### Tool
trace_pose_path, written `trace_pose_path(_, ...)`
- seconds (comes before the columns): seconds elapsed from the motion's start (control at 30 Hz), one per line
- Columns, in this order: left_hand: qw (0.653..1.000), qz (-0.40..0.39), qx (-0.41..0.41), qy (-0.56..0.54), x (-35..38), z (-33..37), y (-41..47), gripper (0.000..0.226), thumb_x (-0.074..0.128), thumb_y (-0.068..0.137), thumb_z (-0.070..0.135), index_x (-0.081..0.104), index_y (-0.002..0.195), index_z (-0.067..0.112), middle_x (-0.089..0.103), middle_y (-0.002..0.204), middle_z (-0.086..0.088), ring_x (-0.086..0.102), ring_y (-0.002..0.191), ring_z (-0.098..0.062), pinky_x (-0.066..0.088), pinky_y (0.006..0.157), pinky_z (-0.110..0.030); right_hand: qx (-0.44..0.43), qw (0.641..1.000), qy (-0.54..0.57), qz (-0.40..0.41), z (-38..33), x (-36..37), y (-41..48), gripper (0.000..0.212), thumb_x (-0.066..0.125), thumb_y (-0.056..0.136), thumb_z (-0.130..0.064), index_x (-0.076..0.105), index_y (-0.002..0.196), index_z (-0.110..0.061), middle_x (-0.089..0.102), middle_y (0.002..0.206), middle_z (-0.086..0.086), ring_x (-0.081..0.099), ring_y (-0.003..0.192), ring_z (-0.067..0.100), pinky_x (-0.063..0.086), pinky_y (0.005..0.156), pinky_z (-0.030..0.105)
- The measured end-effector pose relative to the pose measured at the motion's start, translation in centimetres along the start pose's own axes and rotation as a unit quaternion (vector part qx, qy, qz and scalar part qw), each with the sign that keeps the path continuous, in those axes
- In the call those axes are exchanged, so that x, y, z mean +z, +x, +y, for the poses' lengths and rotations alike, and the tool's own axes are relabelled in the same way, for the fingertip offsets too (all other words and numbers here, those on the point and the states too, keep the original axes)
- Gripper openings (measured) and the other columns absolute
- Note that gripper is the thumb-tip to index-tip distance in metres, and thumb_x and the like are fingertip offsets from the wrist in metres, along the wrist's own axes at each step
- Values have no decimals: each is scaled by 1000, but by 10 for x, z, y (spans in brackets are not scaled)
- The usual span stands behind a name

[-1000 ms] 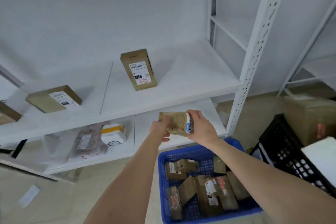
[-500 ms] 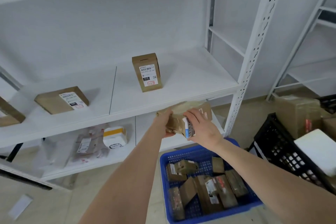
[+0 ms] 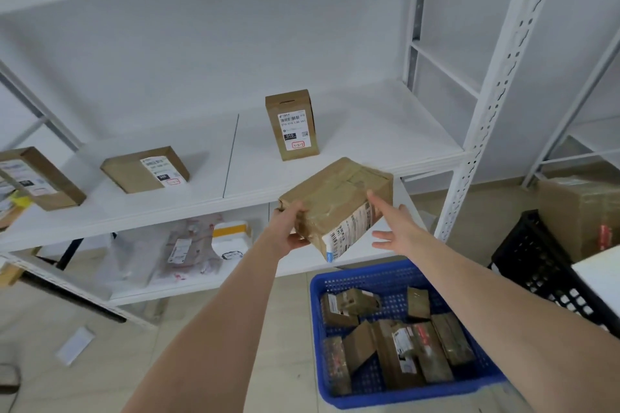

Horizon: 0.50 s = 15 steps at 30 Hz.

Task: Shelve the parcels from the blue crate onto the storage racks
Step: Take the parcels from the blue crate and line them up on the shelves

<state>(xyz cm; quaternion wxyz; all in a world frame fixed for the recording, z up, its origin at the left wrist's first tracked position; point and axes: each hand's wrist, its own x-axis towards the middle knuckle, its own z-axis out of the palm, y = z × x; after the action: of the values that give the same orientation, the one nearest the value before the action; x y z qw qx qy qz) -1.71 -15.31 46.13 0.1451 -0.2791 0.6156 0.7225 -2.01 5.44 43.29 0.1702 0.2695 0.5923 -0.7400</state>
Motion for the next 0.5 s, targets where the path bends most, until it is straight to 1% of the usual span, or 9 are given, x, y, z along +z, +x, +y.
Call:
trace_pose_path(0.07, 1000, -2, 1, 30, -8, 6, -2, 46, 61, 79, 17, 47, 123, 11, 51, 108, -12, 58, 87, -27, 56, 69, -41, -6, 1000, 7, 12, -4, -2, 3, 107, 72, 73, -56, 4, 151, -29, 26, 154, 11, 44, 127, 41, 39, 102, 57)
trace_pose_path(0.1, 999, -5, 0, 51, -11, 10, -3, 39, 59, 80, 19, 49, 117, 10, 51, 104, -11, 56, 87, -26, 55, 69, -40, -2, 1000, 7, 7, -7, -5, 5, 97, 71, 74, -56, 15, 149, -29, 34, 150, 12, 45, 126, 40, 38, 103, 58)
trace_pose_path(0.17, 995, -7, -2, 96, -14, 19, -7, 24, 55, 82, 23, 50, 104, 12, 51, 96, -10, 55, 84, -23, 52, 65, -36, 22, 999, 15, -19, -11, -8, 4, 71, 70, 77, -53, 38, 134, -24, 51, 130, 14, 52, 116, 37, 42, 101, 56)
trace_pose_path(0.2, 994, -4, 1, 110, -13, 23, -8, 23, 54, 84, 25, 50, 103, 13, 52, 94, -9, 55, 82, -22, 50, 63, -34, 36, 999, 21, -33, -13, -8, 1, 61, 70, 79, -50, 43, 126, -22, 56, 118, 14, 55, 110, 35, 44, 99, 54)
trace_pose_path(0.27, 993, 12, 12, 120, -11, 29, -9, 32, 56, 84, 32, 52, 109, 13, 56, 91, -8, 57, 79, -22, 50, 61, -32, 56, 997, 24, -39, -15, -5, -3, 50, 69, 81, -46, 49, 116, -18, 59, 104, 14, 59, 101, 30, 48, 96, 49)
trace_pose_path(0.33, 995, 25, 18, 97, -11, 31, -8, 41, 60, 82, 41, 55, 111, 12, 60, 88, -8, 60, 79, -23, 52, 64, -32, 63, 997, 33, -34, -15, 1, -6, 44, 67, 82, -46, 52, 111, -17, 62, 100, 14, 61, 94, 28, 50, 92, 47)
trace_pose_path(0.43, 998, -7, 4, 67, -11, 30, -6, 39, 61, 82, 49, 59, 97, 13, 65, 88, -11, 64, 86, -27, 54, 82, -43, 65, 995, 69, -26, -12, 10, -5, 46, 65, 84, -49, 55, 115, -18, 65, 100, 13, 62, 91, 28, 53, 81, 45)
trace_pose_path(0.47, 997, -18, 3, 70, -10, 29, -7, 38, 62, 83, 49, 59, 95, 13, 66, 89, -11, 64, 88, -27, 53, 87, -47, 68, 994, 79, -24, -10, 12, -5, 45, 63, 85, -49, 54, 116, -17, 65, 99, 14, 61, 89, 29, 53, 81, 46)
trace_pose_path(0.5, 997, -24, 8, 72, -8, 29, -8, 39, 63, 83, 48, 60, 99, 13, 67, 91, -11, 64, 89, -27, 52, 88, -48, 70, 994, 84, -22, -9, 13, -5, 45, 62, 86, -49, 53, 116, -18, 64, 98, 14, 60, 87, 29, 52, 84, 47)
